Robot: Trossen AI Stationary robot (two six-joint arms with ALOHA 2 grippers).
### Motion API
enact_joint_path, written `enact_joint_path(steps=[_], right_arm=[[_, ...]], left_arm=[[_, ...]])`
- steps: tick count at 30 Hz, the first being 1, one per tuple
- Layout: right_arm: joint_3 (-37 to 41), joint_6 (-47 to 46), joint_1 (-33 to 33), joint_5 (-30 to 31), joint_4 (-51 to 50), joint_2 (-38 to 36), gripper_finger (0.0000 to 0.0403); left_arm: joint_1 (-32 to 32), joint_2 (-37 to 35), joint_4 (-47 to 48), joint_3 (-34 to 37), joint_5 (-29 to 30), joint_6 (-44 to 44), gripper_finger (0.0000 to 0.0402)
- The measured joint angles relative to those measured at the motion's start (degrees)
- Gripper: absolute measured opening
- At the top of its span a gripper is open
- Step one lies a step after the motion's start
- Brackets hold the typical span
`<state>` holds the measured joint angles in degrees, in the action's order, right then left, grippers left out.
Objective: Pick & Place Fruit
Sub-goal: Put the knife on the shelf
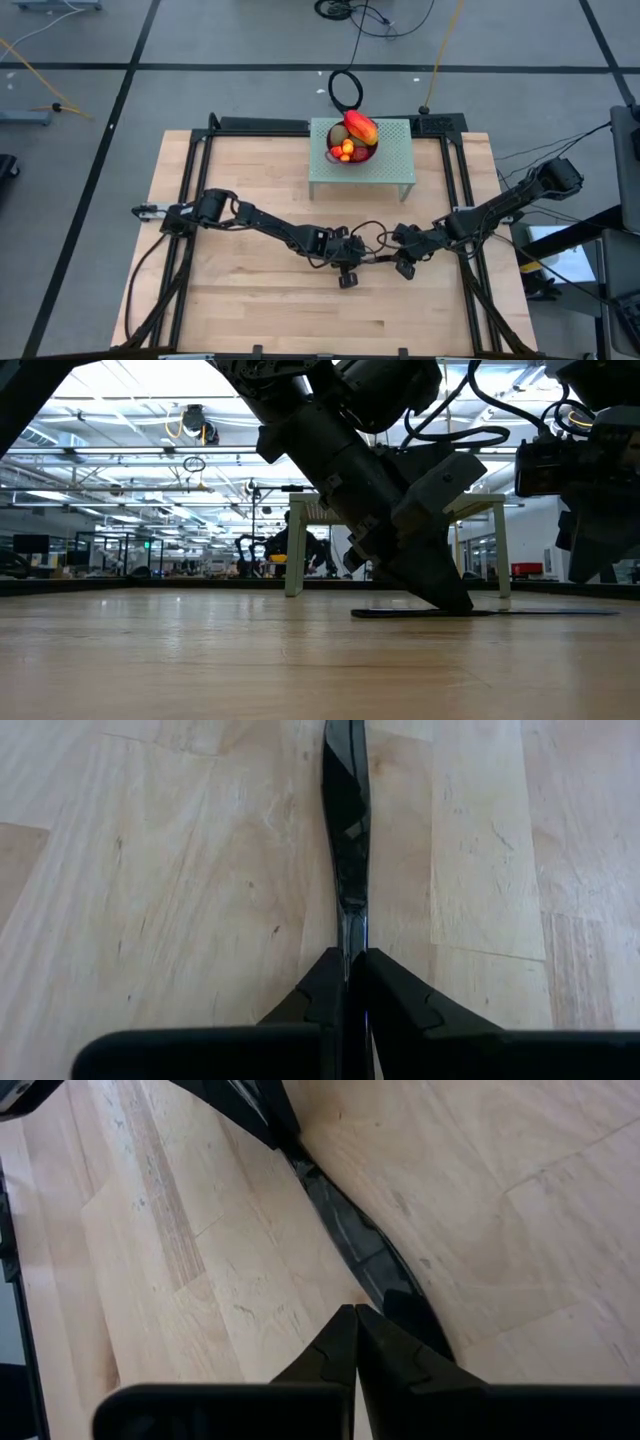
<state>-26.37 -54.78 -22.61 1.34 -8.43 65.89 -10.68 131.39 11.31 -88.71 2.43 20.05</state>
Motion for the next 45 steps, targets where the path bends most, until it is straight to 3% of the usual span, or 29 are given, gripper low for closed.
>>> enact_joint_path(steps=[38, 45], right_arm=[[-0.02, 1.52, 0.00, 0.10, 0.04, 0.00, 0.0000], [-0.02, 2.12, 0.00, 0.11, 0.00, 0.00, 0.0000]], left_arm=[[-2.64, -2.80, 4.24, 0.12, 7.24, 1.37, 0.0030], [-2.69, -2.78, 11.31, -4.05, 9.48, -0.32, 0.0030]])
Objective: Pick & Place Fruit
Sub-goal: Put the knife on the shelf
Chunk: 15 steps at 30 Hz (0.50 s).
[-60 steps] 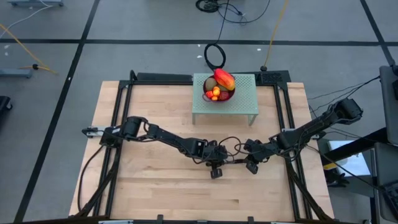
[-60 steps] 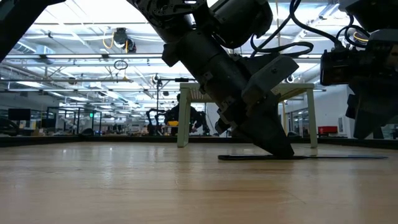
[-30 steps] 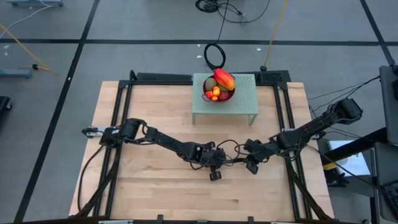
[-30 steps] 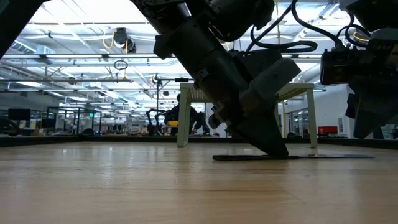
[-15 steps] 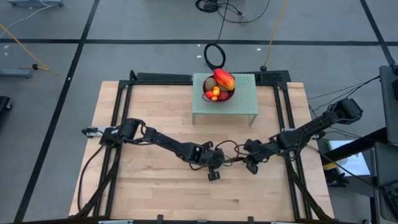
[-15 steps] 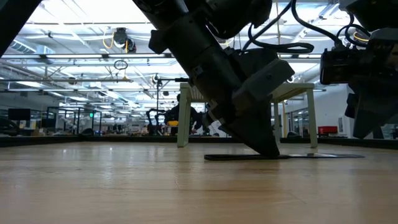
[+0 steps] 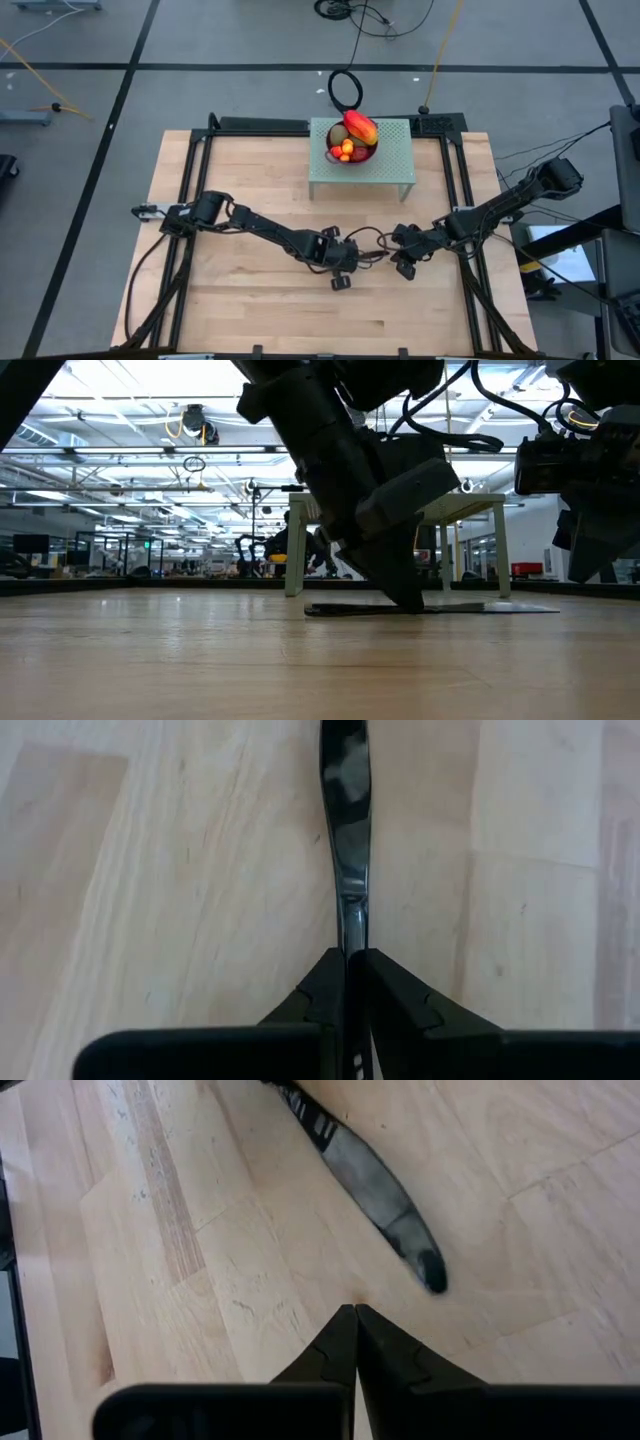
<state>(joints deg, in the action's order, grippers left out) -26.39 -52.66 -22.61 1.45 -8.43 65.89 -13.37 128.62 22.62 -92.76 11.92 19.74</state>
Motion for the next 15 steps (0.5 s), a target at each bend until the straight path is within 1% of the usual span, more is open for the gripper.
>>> enact_joint_path(steps=[4, 15], right_arm=[[0.00, 0.02, 0.00, 0.00, 0.01, 0.00, 0.0000], [0.00, 0.93, 0.00, 0.00, -0.02, 0.00, 0.0000]], left_arm=[[0.03, 0.00, 0.90, -1.49, 0.16, -0.36, 0.0030], [-0.59, 0.00, 1.80, -1.57, 0.64, 0.60, 0.0030]])
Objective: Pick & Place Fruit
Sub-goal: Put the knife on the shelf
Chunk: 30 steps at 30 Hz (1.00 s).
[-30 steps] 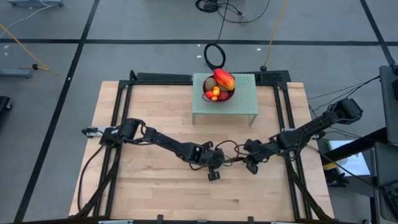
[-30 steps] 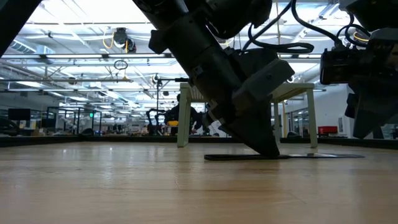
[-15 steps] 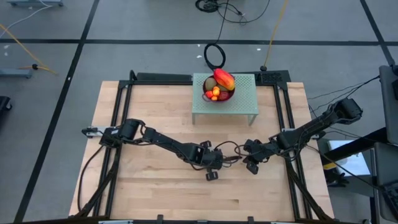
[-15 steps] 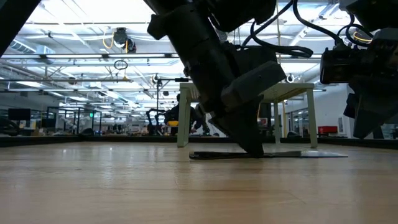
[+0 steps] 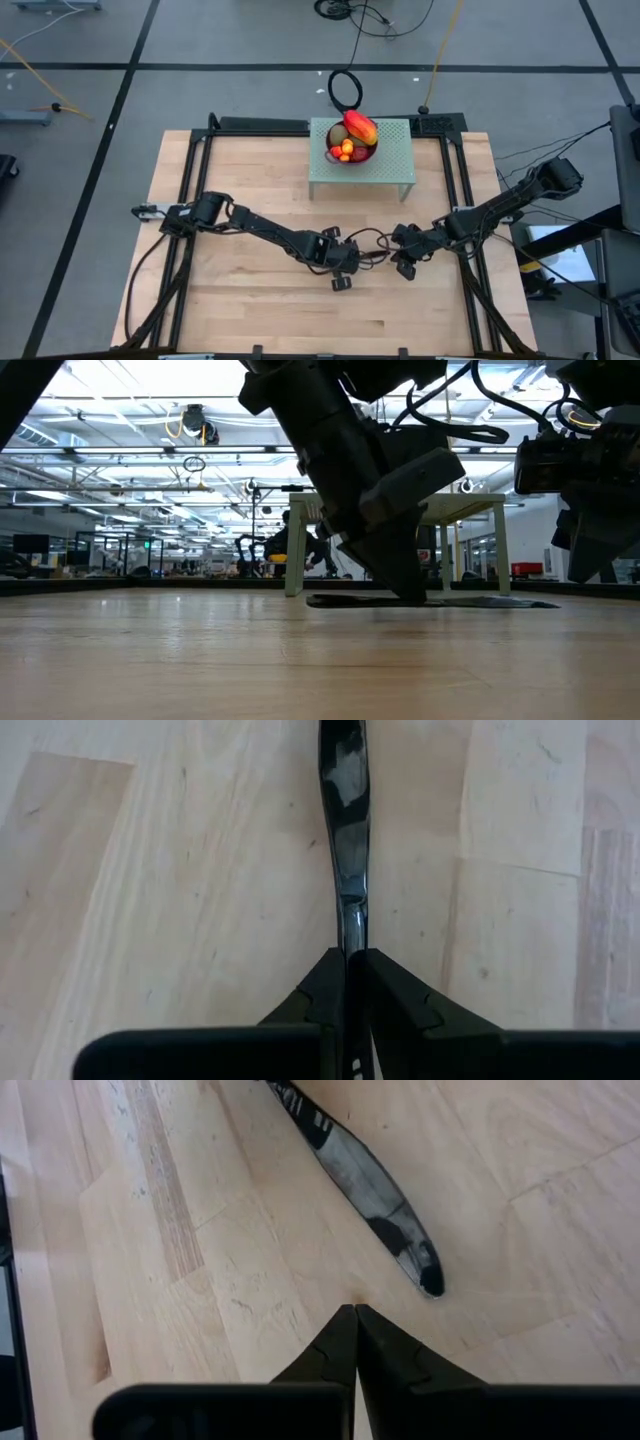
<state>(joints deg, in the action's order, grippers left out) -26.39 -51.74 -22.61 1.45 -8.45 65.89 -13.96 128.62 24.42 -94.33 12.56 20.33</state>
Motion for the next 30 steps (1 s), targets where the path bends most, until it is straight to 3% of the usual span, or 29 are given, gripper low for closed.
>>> enact_joint_path(steps=[8, 14, 30], right_arm=[[0.00, 0.01, 0.00, 0.00, 0.00, 0.00, 0.0000], [0.00, 0.43, 0.00, 0.19, -1.05, -1.28, 0.0000], [0.00, 1.47, -0.02, 3.10, -15.36, -17.32, 0.0000]], left_arm=[[-0.12, -0.07, 2.06, -0.32, 0.02, 1.44, 0.0030], [-0.55, -0.20, 8.13, -4.75, 1.50, 1.25, 0.0030], [-2.25, -0.13, 15.53, -11.24, 4.04, 7.13, 0.0030]])
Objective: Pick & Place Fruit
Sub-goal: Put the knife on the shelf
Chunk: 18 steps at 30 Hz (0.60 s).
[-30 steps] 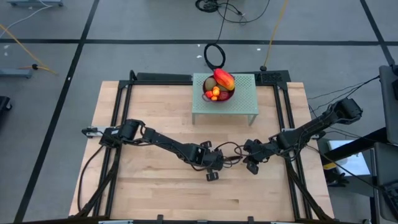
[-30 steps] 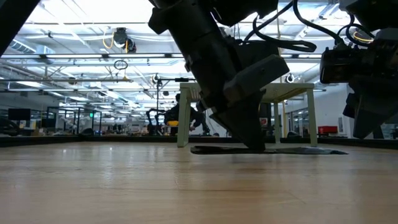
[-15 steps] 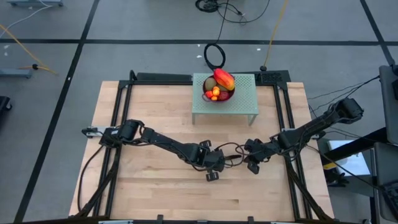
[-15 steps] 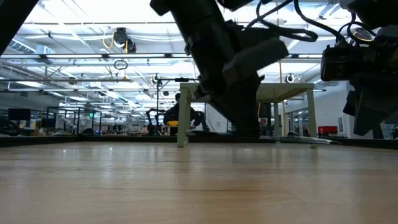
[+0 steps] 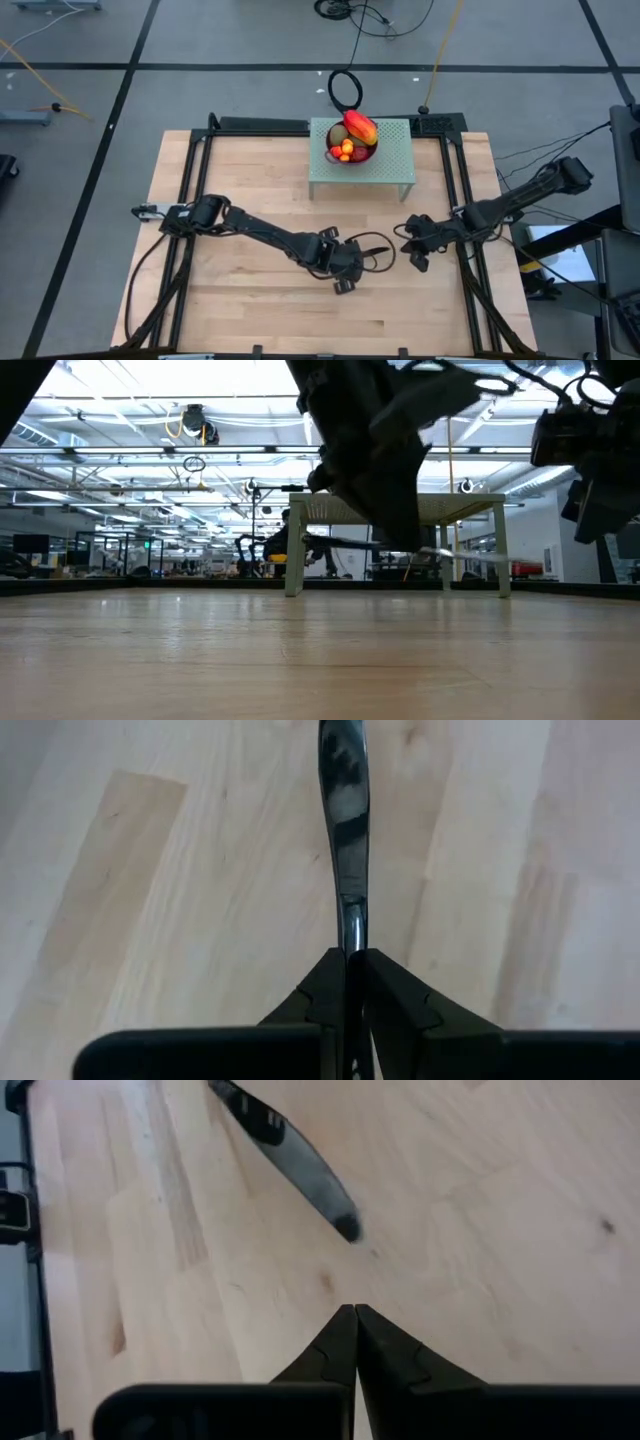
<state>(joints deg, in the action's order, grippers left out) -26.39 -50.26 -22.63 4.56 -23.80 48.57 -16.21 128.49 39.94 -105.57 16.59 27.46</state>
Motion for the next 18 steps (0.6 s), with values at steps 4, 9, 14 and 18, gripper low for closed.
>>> enact_joint_path(steps=[4, 9, 14, 18], right_arm=[[0.00, 0.00, -0.02, 0.14, -5.70, -4.54, 0.0000], [0.00, 0.00, -0.02, 0.15, -12.12, -9.77, 0.0000], [0.00, 0.00, -0.02, 0.15, -18.49, -14.16, 0.0000], [0.00, -0.47, -0.02, 0.13, -24.99, -17.42, 0.0000]], left_arm=[[-0.19, -0.07, -0.18, -0.10, 0.00, 3.96, 0.0030], [-0.30, -1.00, -0.85, -0.10, 0.04, 8.38, 0.0030], [-0.12, -2.31, -1.95, -0.10, 0.99, 11.82, 0.0030], [0.31, -4.00, -4.18, -0.08, 2.14, 13.84, 0.0030]])
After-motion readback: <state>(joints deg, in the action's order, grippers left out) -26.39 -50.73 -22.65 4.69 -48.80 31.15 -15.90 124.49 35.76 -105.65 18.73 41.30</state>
